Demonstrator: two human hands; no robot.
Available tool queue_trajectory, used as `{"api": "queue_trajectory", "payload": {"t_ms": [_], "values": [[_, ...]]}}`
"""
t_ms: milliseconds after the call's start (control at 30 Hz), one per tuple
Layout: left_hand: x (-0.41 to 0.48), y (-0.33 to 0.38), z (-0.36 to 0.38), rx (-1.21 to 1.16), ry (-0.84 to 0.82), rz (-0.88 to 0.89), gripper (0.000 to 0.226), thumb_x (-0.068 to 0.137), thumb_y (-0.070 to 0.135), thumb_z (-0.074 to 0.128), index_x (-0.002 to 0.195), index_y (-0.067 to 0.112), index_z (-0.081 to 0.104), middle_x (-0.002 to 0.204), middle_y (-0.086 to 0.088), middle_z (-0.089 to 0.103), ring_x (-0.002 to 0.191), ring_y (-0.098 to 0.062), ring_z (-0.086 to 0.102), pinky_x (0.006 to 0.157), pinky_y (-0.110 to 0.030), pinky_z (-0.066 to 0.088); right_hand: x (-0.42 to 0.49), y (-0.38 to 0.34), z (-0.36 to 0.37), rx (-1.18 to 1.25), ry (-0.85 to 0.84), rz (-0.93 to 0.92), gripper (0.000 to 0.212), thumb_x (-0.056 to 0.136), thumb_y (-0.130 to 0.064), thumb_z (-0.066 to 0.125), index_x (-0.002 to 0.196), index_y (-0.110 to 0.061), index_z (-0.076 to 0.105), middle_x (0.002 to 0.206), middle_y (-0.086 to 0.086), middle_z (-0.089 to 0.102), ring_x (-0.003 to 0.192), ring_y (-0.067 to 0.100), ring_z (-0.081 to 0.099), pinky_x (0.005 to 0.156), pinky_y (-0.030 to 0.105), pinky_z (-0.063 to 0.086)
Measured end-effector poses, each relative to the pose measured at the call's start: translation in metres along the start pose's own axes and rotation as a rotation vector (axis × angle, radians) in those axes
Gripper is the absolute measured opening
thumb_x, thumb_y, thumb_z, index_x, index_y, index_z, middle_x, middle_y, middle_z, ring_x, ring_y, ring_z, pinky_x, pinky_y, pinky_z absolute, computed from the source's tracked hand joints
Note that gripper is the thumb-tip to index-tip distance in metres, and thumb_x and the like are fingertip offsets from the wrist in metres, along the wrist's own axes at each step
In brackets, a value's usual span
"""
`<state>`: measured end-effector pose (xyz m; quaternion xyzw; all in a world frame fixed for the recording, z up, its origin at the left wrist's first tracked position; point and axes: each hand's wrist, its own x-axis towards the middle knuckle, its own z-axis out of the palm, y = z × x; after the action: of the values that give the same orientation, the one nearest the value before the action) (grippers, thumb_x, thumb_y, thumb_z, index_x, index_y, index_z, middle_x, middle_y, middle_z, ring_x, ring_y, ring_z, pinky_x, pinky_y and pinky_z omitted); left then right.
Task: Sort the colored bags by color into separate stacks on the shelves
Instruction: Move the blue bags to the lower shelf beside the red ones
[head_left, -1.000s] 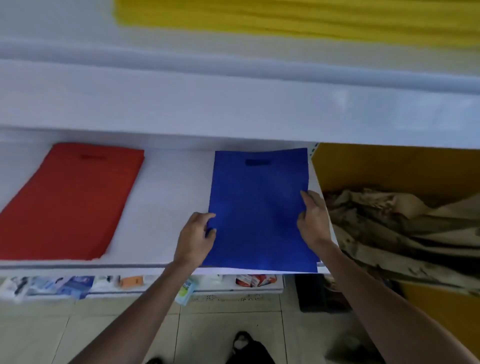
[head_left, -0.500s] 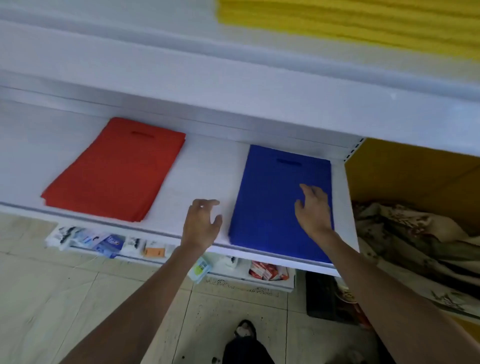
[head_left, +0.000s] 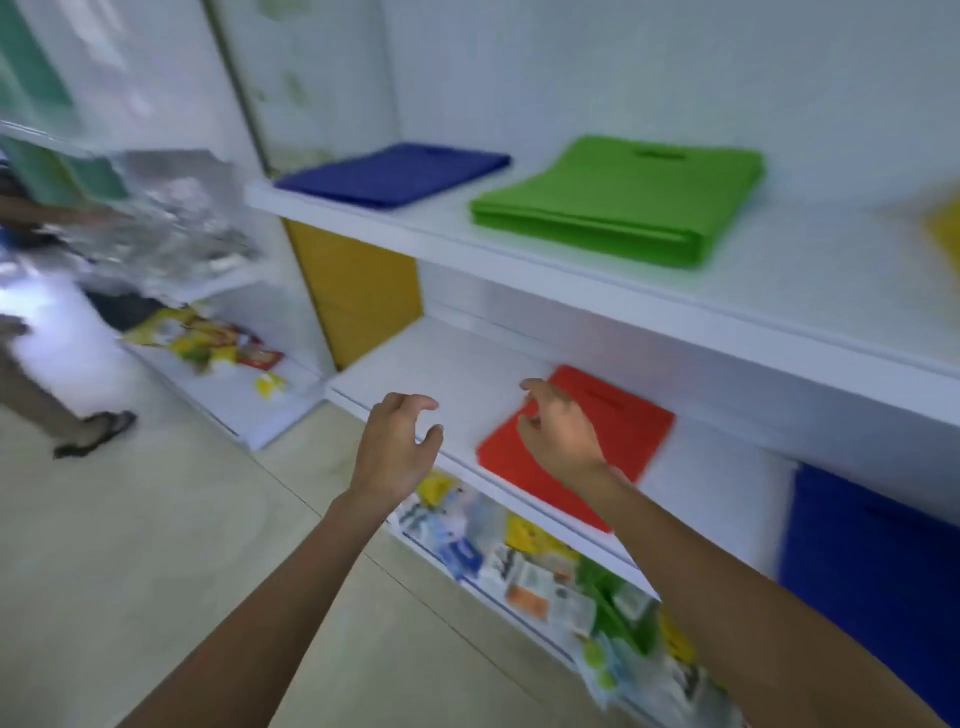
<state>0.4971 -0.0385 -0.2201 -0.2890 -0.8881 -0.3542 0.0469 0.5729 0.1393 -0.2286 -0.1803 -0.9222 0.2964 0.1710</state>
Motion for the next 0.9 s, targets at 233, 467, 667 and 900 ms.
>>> {"api": "queue_trajectory", "payload": {"t_ms": [233, 467, 667, 900], "values": [[0.052, -0.039, -0.142, 0.054, 0.140, 0.023, 0.031, 0.088, 0.013, 0.057, 0.119, 0.010, 0.058, 0.117, -0.010, 0.053, 0.105, -0.022, 0.052, 0.088, -0.028, 0.040, 0.085, -0.159, 0.003, 0.048, 0.115, -0.264, 0.038, 0.090, -0.014, 0.049, 0.129, -0.011, 0.047, 0.117, 0.006, 0.057, 0.099, 0.025, 0.059, 0.084, 0.036, 0.048], [0.123, -0.068, -0.185, 0.005, 0.215, 0.064, 0.031, 0.089, 0.014, 0.056, 0.120, 0.014, 0.056, 0.117, -0.005, 0.052, 0.092, -0.008, 0.047, 0.079, -0.019, 0.036, 0.173, -0.221, 0.003, 0.013, 0.201, -0.365, 0.038, 0.093, -0.016, 0.048, 0.130, -0.010, 0.046, 0.120, 0.006, 0.057, 0.103, 0.021, 0.057, 0.086, 0.036, 0.049], [0.215, -0.098, -0.189, -0.024, 0.217, 0.085, 0.029, 0.088, 0.015, 0.057, 0.117, 0.014, 0.057, 0.115, -0.004, 0.053, 0.097, -0.012, 0.052, 0.081, -0.023, 0.040, 0.263, -0.236, 0.015, 0.007, 0.230, -0.381, 0.035, 0.093, -0.015, 0.049, 0.128, -0.010, 0.048, 0.117, 0.004, 0.057, 0.099, 0.019, 0.057, 0.083, 0.035, 0.050], [0.300, -0.127, -0.191, -0.084, 0.193, 0.098, 0.029, 0.088, 0.013, 0.057, 0.117, 0.016, 0.057, 0.118, -0.001, 0.053, 0.096, -0.010, 0.050, 0.077, -0.020, 0.039, 0.333, -0.238, 0.024, -0.028, 0.244, -0.334, 0.033, 0.093, -0.014, 0.049, 0.125, -0.009, 0.049, 0.113, 0.005, 0.058, 0.095, 0.018, 0.056, 0.083, 0.039, 0.051]]}}
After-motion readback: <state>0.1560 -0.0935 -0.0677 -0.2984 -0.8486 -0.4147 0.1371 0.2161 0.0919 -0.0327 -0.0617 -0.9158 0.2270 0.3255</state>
